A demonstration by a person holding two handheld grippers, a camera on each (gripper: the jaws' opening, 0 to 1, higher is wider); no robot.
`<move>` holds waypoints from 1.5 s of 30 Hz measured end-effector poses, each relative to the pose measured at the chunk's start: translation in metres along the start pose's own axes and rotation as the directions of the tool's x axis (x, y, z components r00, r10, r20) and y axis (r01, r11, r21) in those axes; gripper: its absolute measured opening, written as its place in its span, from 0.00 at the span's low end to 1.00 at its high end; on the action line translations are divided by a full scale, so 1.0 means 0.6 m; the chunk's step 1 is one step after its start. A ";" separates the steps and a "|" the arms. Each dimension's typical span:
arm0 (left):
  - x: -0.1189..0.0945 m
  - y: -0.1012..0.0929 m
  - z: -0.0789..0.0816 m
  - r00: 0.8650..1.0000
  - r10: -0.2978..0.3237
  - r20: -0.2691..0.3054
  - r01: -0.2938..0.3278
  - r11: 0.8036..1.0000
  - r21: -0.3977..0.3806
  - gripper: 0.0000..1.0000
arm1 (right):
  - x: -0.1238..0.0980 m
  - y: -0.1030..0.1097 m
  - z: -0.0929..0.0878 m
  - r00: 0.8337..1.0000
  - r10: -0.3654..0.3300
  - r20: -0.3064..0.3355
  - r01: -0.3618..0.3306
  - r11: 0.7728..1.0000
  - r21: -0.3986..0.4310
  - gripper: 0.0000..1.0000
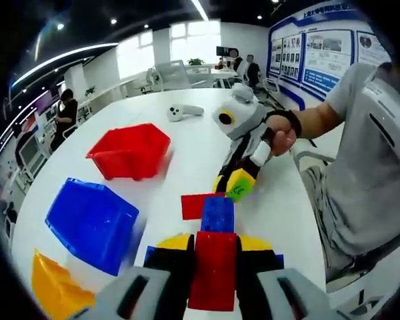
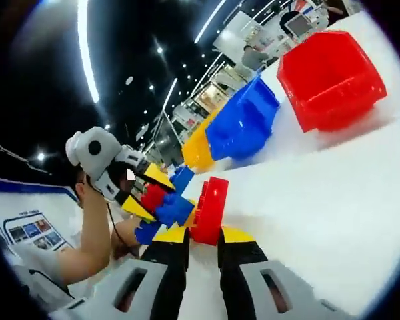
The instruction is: Take apart the toy blocks one by one and place each separated block into its matching bin, sorting the blocks by their type until all the connected pieces are disassembled and separated into the correct bins
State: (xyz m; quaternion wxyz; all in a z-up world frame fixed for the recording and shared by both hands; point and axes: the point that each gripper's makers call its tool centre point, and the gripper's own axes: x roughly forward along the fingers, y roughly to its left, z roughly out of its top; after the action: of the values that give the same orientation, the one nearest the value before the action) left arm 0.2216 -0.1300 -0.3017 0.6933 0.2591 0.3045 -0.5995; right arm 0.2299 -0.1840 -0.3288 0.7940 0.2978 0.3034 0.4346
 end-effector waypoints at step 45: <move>0.000 -0.005 0.002 0.998 0.031 0.046 -0.030 0.999 -0.019 0.27 | 0.013 0.116 0.000 0.969 -0.056 -0.239 -0.222 0.217 -0.951 0.38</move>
State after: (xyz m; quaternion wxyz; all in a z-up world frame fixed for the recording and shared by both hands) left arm 0.2191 -0.1315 -0.3008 0.7115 0.2433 0.2900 -0.5920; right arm 0.1981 -0.1460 -0.2792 0.7414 -0.2970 0.0357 0.6007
